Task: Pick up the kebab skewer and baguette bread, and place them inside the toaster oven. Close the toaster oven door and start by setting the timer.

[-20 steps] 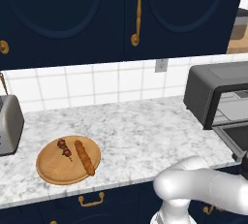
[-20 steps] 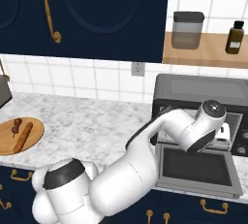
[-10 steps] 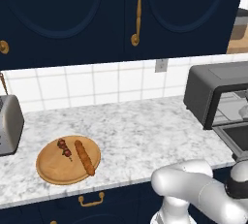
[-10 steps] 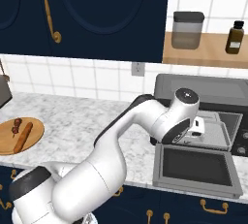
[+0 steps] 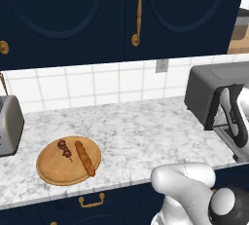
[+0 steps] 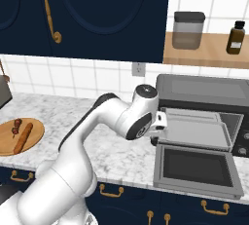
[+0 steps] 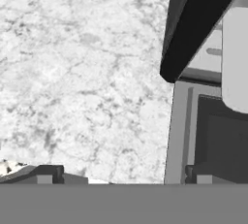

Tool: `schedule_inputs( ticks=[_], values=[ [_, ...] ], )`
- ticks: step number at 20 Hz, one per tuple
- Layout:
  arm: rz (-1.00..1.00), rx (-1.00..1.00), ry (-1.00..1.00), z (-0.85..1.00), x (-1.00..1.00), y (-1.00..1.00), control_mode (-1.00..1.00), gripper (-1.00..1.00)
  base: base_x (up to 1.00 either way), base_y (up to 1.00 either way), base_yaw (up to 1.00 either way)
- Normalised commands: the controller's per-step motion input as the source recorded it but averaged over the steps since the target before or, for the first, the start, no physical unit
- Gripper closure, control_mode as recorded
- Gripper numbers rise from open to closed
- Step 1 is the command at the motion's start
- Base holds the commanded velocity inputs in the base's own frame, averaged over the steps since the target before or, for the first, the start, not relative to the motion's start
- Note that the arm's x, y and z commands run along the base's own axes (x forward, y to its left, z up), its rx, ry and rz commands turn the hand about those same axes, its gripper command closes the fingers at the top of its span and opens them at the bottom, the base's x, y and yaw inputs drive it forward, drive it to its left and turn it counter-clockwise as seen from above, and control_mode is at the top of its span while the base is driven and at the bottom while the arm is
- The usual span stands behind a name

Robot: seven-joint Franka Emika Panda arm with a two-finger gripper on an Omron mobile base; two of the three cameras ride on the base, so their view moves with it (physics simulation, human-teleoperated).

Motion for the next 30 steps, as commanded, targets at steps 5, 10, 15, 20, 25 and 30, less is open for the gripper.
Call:
schedule_inputs(
  ticks=[5, 10, 15, 20, 25, 30],
  values=[
    [0.14, 0.03, 0.08, 0.0, 0.24, 1.0, -1.0, -1.0, 0.0, 0.0, 0.0],
    [0.11, 0.0, 0.08, -0.21, 0.23, 1.0, -1.0, -1.0, 0.0, 0.0, 0.0],
    [0.13, 0.0, 0.1, -0.2, 0.19, 1.0, -1.0, -1.0, 0.0, 0.0, 0.0],
    [0.09, 0.0, 0.16, -0.06, 0.23, 1.0, -1.0, -1.0, 0.0, 0.0, 0.0],
    [-0.16, -0.03, 0.09, -0.06, 0.01, 1.0, -1.0, -1.0, 0.0, 0.0, 0.0],
    [-0.47, -0.04, -0.06, -0.05, -0.01, 1.0, -1.0, -1.0, 0.0, 0.0, 0.0]
  ],
)
